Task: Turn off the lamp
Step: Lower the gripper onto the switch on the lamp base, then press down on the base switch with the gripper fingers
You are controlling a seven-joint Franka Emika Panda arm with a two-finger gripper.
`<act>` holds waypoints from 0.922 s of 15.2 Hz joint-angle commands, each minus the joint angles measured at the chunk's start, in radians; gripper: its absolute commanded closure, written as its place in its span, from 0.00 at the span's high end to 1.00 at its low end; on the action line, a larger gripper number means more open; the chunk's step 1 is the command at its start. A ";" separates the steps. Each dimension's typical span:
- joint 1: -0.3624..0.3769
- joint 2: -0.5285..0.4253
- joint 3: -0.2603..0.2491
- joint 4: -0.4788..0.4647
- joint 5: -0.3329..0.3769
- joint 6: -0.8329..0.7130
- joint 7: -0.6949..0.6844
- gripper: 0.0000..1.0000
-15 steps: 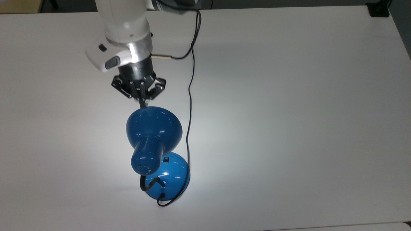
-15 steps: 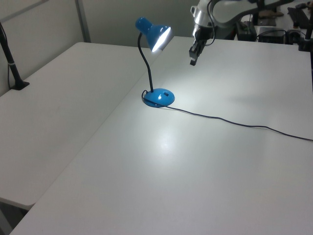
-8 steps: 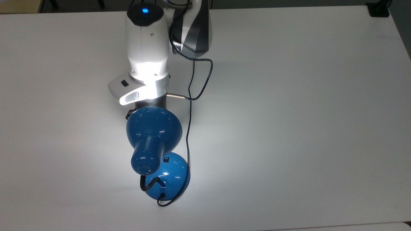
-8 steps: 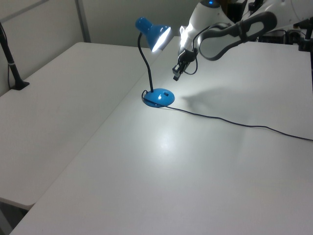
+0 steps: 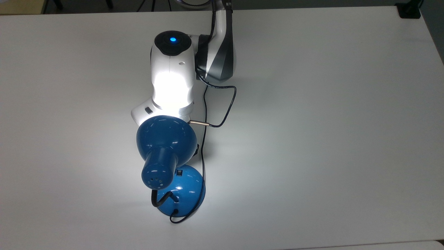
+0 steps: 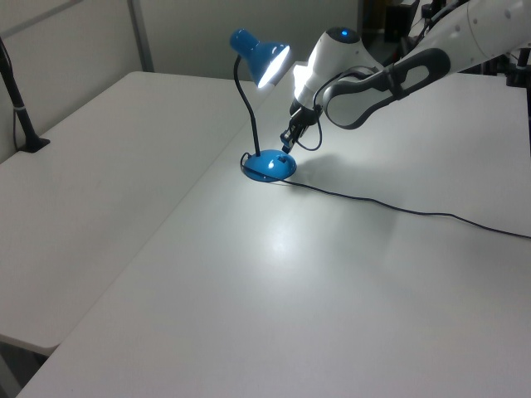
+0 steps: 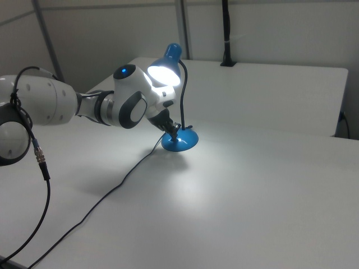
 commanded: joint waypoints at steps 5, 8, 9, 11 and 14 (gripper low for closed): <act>0.009 0.042 0.010 0.029 0.000 0.023 0.016 0.00; 0.010 0.043 0.010 0.022 -0.012 0.021 0.015 0.00; 0.010 0.043 0.010 0.021 -0.021 0.021 0.012 0.00; 0.012 0.042 0.010 0.015 -0.034 0.021 0.006 0.00; 0.041 0.042 0.010 -0.022 -0.060 0.021 0.007 0.00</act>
